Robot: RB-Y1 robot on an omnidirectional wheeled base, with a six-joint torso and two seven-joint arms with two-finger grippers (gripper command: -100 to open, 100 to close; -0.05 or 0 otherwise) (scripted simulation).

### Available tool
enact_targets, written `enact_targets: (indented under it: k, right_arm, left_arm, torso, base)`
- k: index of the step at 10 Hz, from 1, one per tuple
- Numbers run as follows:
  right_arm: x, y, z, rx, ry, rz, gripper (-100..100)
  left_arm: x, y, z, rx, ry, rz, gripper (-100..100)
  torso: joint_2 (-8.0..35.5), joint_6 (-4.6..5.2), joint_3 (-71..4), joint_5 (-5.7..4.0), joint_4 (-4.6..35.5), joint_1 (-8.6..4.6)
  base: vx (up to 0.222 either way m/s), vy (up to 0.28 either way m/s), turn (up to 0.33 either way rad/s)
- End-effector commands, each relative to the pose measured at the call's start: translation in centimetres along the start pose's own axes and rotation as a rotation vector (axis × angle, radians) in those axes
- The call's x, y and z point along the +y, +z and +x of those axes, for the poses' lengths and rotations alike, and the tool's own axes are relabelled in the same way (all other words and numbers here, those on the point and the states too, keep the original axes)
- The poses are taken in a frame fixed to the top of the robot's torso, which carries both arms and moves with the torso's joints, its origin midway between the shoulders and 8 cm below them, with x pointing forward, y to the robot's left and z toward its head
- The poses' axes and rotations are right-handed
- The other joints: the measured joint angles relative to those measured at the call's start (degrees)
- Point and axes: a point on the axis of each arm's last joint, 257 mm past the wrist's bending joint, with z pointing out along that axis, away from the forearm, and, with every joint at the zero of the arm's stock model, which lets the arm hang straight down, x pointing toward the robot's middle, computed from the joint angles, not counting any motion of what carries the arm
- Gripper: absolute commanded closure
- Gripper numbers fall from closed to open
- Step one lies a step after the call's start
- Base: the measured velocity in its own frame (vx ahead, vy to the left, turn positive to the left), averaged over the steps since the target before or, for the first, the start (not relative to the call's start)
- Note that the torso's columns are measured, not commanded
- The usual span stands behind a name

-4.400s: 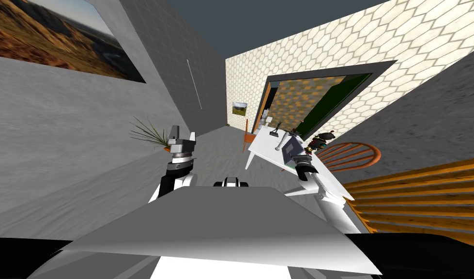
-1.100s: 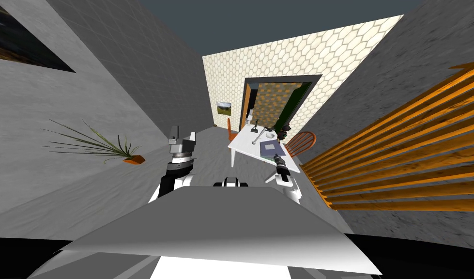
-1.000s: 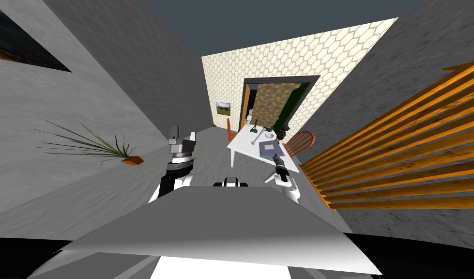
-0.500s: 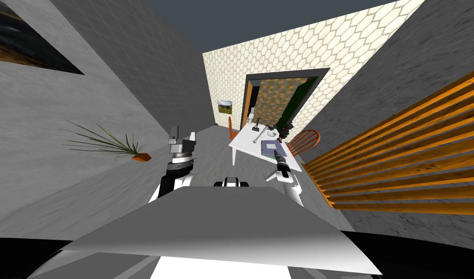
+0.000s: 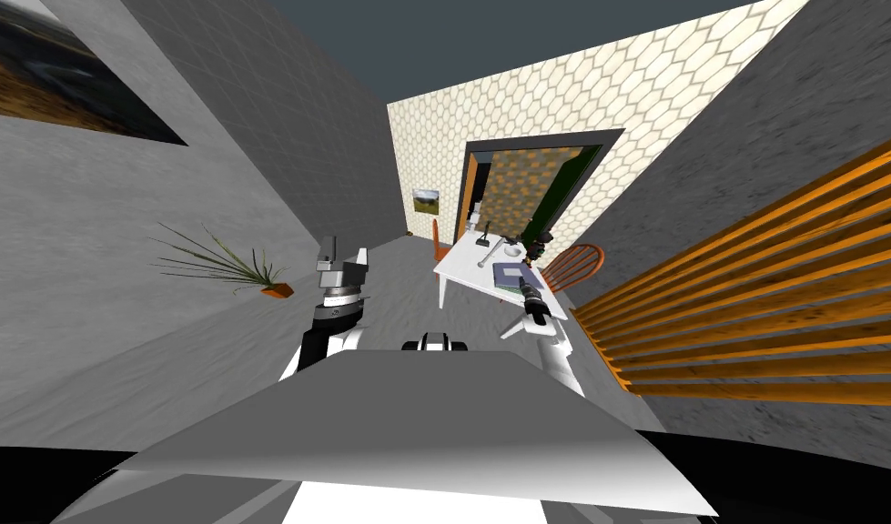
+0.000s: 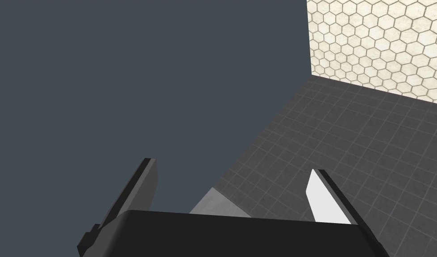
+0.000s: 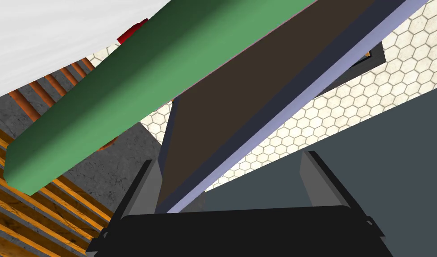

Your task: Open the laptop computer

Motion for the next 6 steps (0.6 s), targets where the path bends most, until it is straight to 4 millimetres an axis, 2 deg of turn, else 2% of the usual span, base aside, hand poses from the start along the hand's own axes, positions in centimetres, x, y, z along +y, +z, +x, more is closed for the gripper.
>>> enact_targets:
  k: [1,6]
  right_arm:
    - [-0.09,0.02,0.04,0.002,0.001,0.004,0]
    - [-0.06,0.05,-0.05,0.0,0.001,0.003,0]
  left_arm:
    - [0.0,0.0,0.0,0.0,0.0,0.0,0]
    - [0.0,0.0,0.0,0.0,0.0,0.0,0]
  torso:
    - [-0.1,0.03,-0.1,-0.05,-0.1,-0.05]
    - [-0.1,-0.01,-0.1,-0.23,-0.2,-0.2]
  base:
    - [-0.005,0.001,-0.002]
    - [0.0,0.0,0.0]
